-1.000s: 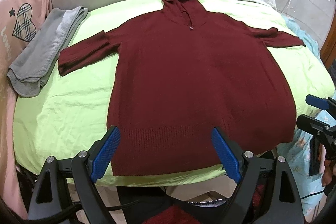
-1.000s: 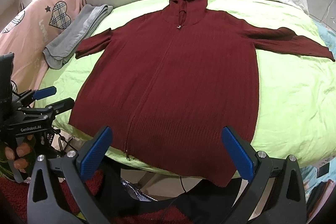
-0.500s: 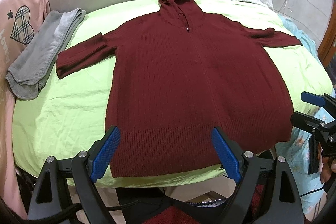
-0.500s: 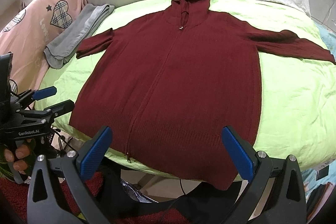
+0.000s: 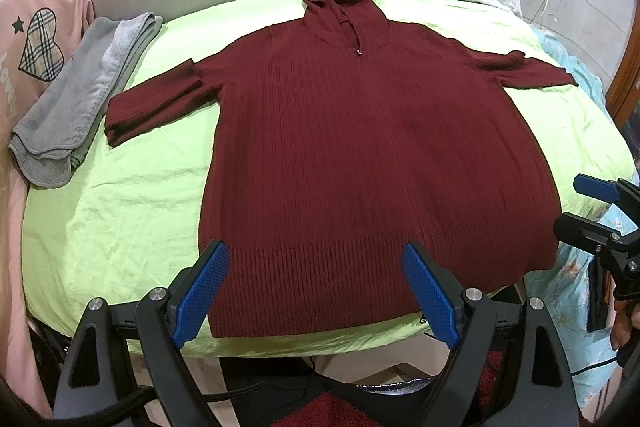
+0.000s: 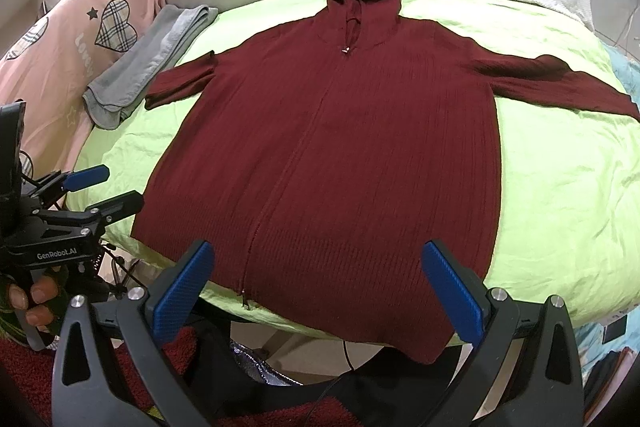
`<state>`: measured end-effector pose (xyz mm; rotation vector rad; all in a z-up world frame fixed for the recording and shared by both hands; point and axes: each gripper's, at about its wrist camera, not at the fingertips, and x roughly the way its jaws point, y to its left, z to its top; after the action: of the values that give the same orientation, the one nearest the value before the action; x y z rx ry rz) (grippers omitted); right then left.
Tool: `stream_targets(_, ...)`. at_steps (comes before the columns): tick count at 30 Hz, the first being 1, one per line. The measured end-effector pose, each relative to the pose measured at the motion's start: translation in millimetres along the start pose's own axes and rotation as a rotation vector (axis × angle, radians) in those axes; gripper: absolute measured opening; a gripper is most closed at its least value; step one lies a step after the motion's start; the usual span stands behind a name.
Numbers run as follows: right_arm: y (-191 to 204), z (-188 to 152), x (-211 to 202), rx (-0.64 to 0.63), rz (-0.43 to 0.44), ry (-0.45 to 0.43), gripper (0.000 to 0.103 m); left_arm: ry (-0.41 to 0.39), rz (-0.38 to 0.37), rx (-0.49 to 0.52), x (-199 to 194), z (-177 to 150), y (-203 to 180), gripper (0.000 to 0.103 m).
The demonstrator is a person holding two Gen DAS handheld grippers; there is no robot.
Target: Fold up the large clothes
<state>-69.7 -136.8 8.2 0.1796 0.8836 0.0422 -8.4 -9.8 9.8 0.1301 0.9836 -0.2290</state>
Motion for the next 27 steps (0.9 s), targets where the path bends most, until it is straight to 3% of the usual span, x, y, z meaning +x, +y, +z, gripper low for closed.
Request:
stream_targets(3, -3.4, -0.1, 0.9, 0.042, 0.047, 0.013, 0.103, 0.002, -0.005, -0.003, 1.3, 0.8, 0.6, 0.089)
stream_targets(11, -4.4, -0.8, 4.3, 0.052, 0.047, 0.041, 0.103, 0.002, -0.013, 0.002, 3.7, 1.8, 1.4, 0.089)
stream_targets(19, -10.7, 2.5, 6.3, 0.045, 0.03, 0.001, 0.103, -0.007, -0.028, -0.004, 10.8, 4.8, 1.7, 0.089)
stream_targets(27, -71.6, 13.9, 6.8, 0.178, 0.049, -0.068, 0.103, -0.027, -0.019, -0.03, 28.3, 23.5, 9.1, 0.09)
